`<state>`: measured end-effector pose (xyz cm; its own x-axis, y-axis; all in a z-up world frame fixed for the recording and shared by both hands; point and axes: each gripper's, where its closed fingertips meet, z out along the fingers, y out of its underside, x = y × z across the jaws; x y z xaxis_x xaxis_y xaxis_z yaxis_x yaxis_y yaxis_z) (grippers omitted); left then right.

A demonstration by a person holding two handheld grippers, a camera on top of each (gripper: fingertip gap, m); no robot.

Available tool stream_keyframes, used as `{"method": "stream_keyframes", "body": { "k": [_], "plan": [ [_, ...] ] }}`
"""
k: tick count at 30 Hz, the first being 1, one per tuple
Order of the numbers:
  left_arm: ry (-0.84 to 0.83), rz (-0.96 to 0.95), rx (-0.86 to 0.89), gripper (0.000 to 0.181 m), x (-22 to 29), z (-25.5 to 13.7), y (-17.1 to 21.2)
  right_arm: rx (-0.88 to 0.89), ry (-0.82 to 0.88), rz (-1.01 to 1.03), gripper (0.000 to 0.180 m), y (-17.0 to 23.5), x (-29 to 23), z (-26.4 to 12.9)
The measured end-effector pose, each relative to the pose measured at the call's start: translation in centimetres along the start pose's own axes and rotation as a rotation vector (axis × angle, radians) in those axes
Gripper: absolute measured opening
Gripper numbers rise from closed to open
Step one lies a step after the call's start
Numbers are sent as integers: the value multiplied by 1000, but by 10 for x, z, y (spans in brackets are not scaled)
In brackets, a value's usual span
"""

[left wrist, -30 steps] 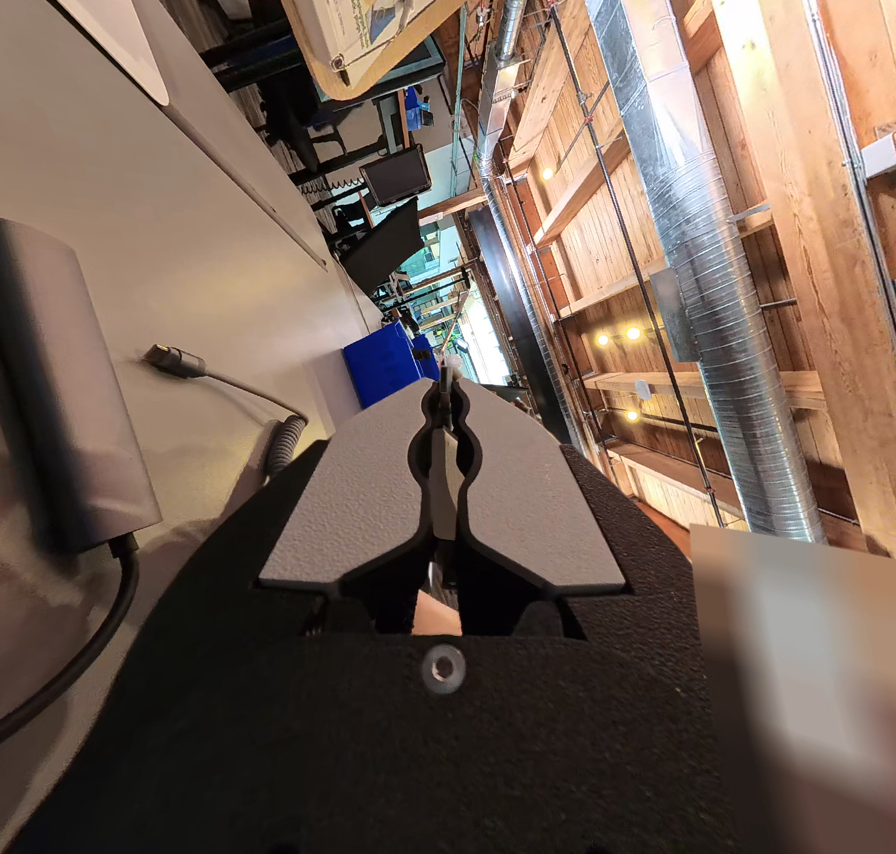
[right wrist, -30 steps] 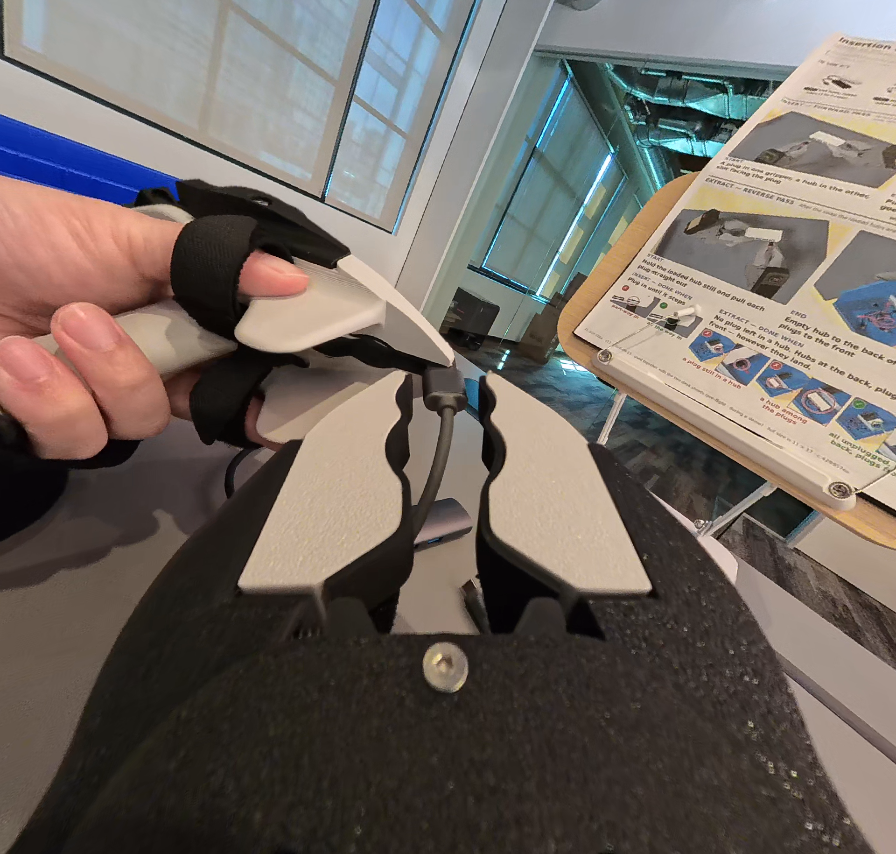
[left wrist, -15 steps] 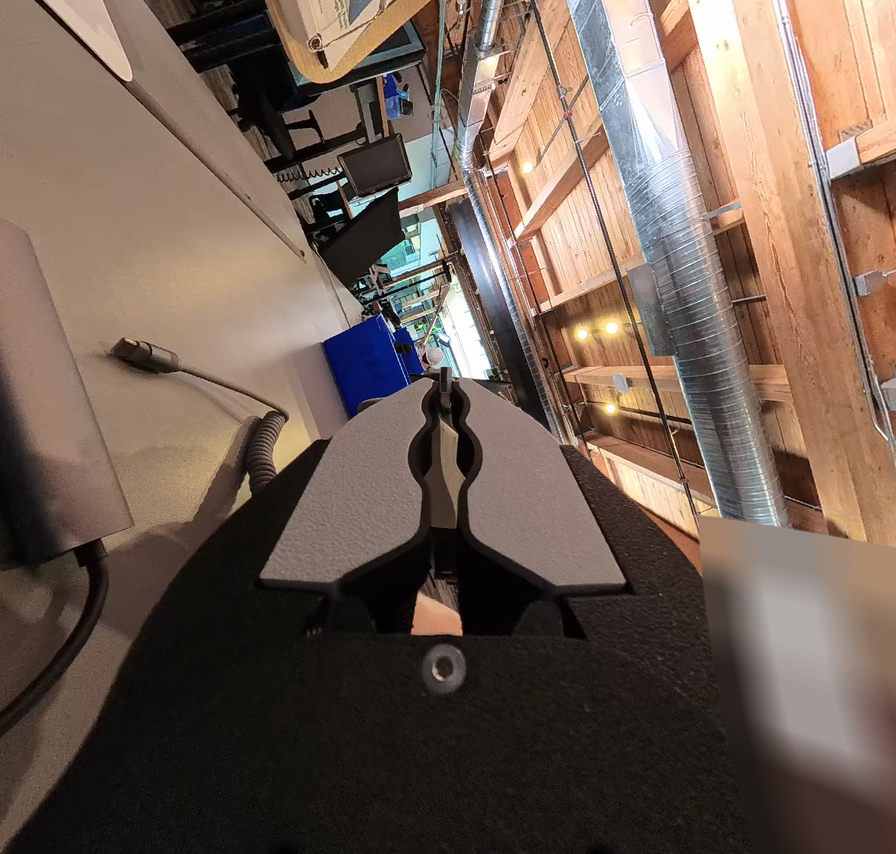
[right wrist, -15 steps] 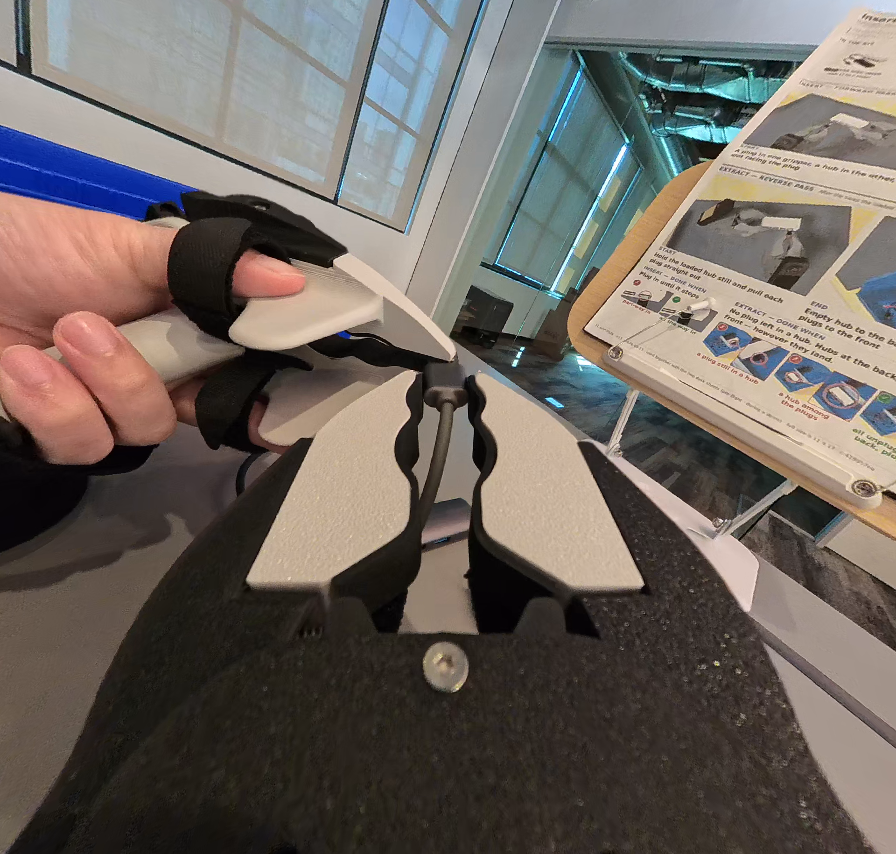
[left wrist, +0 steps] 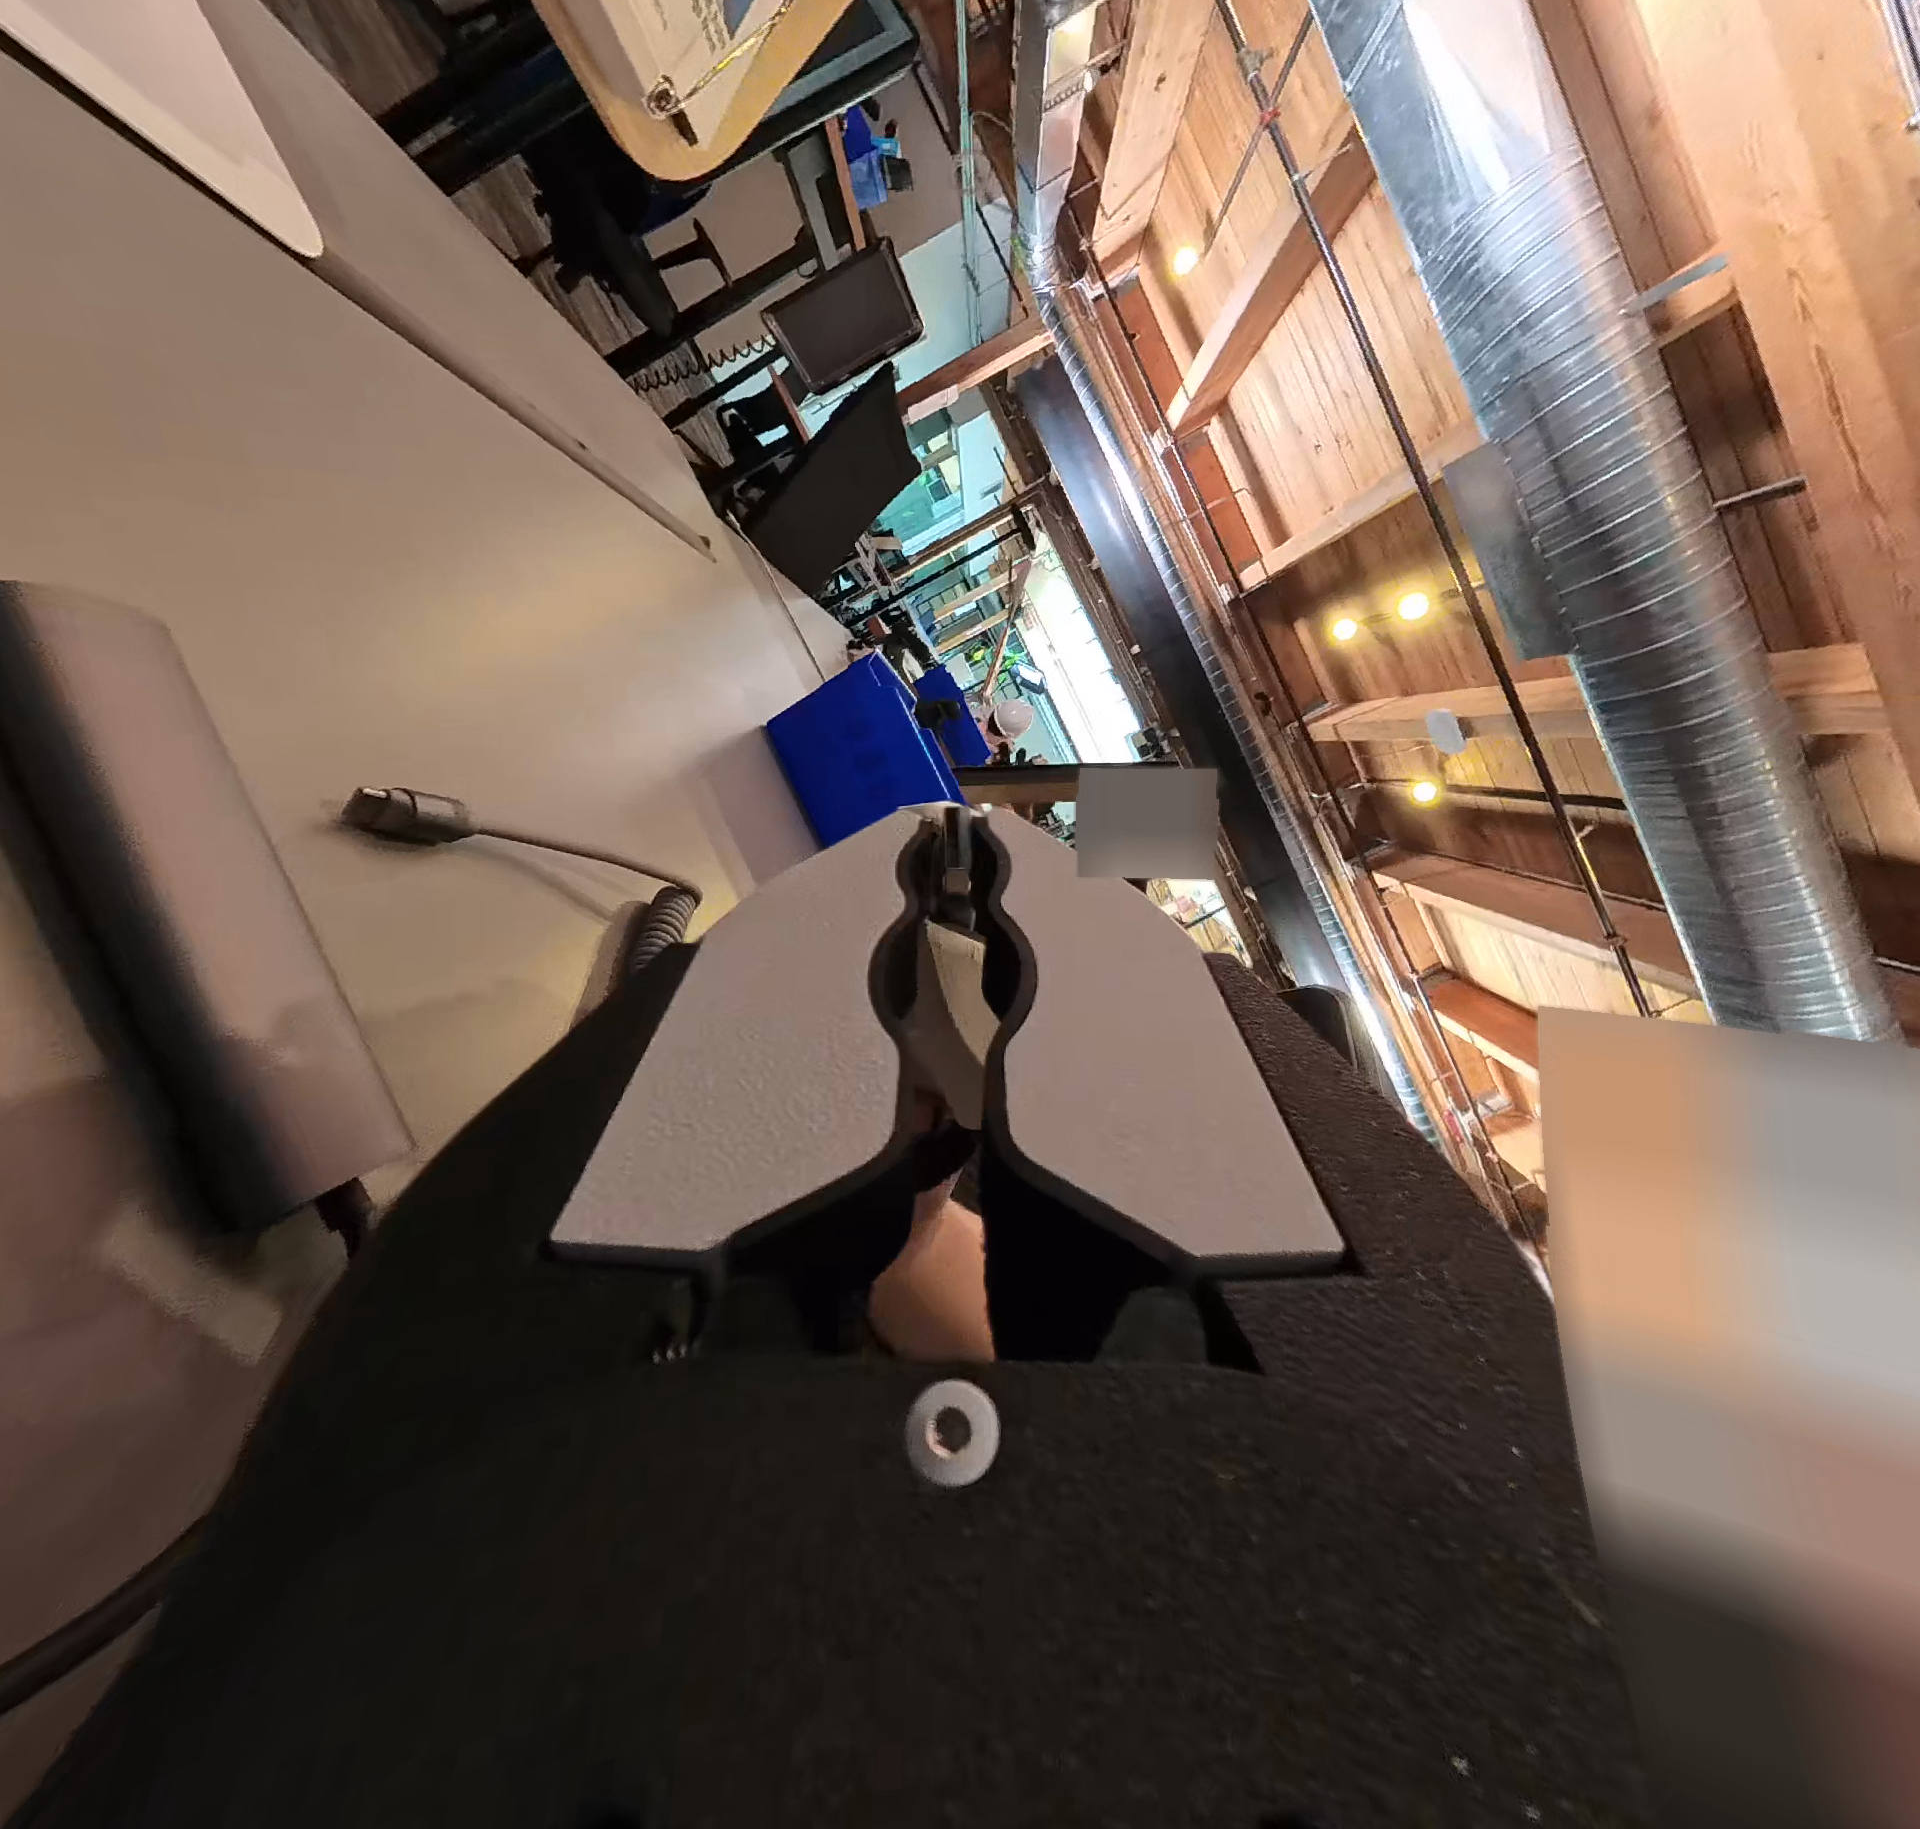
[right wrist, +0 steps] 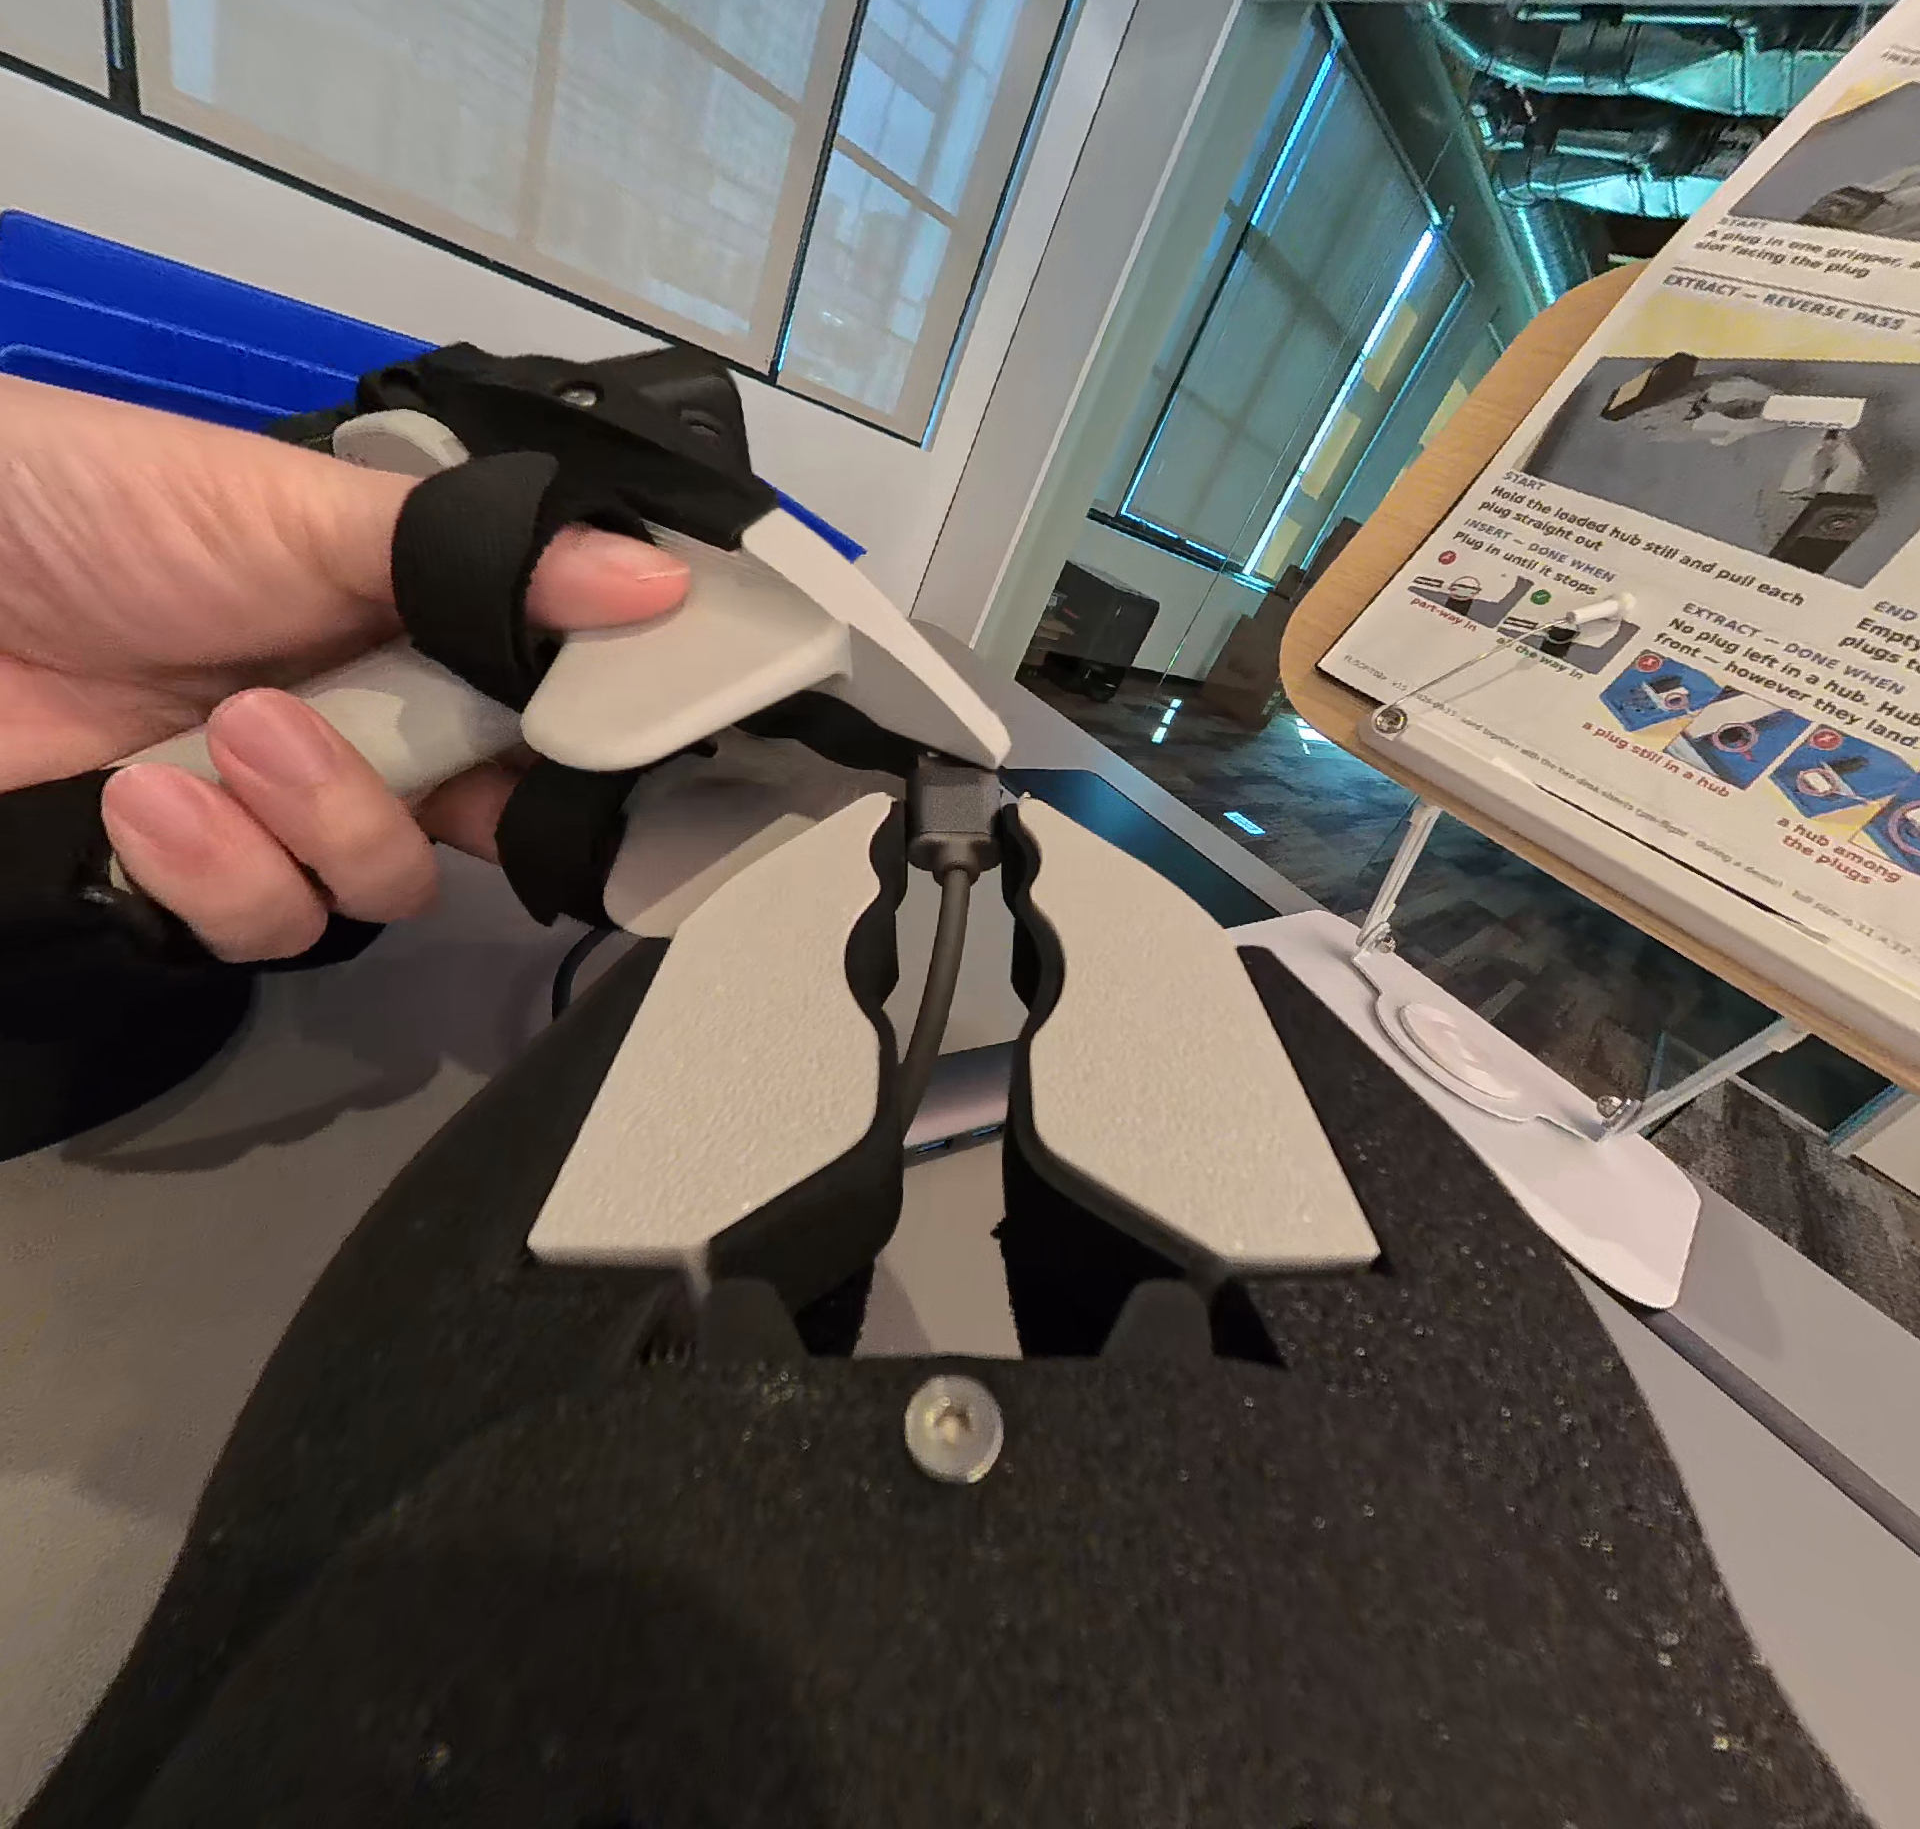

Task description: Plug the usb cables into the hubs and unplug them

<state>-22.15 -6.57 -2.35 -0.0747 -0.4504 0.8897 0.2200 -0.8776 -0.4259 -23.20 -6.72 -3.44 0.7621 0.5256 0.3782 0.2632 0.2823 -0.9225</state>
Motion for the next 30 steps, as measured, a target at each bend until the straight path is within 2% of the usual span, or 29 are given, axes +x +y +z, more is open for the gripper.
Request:
{"method": "stream_keyframes", "body": {
  "k": [10,30],
  "plan": [
    [191,-252,38,4,8,-1,-1,98,8,-25,16,-15,0,-8],
    [212,-287,42,4,8,-1,-2,76,27,-119,17,-14,1,-7]
  ]
}}
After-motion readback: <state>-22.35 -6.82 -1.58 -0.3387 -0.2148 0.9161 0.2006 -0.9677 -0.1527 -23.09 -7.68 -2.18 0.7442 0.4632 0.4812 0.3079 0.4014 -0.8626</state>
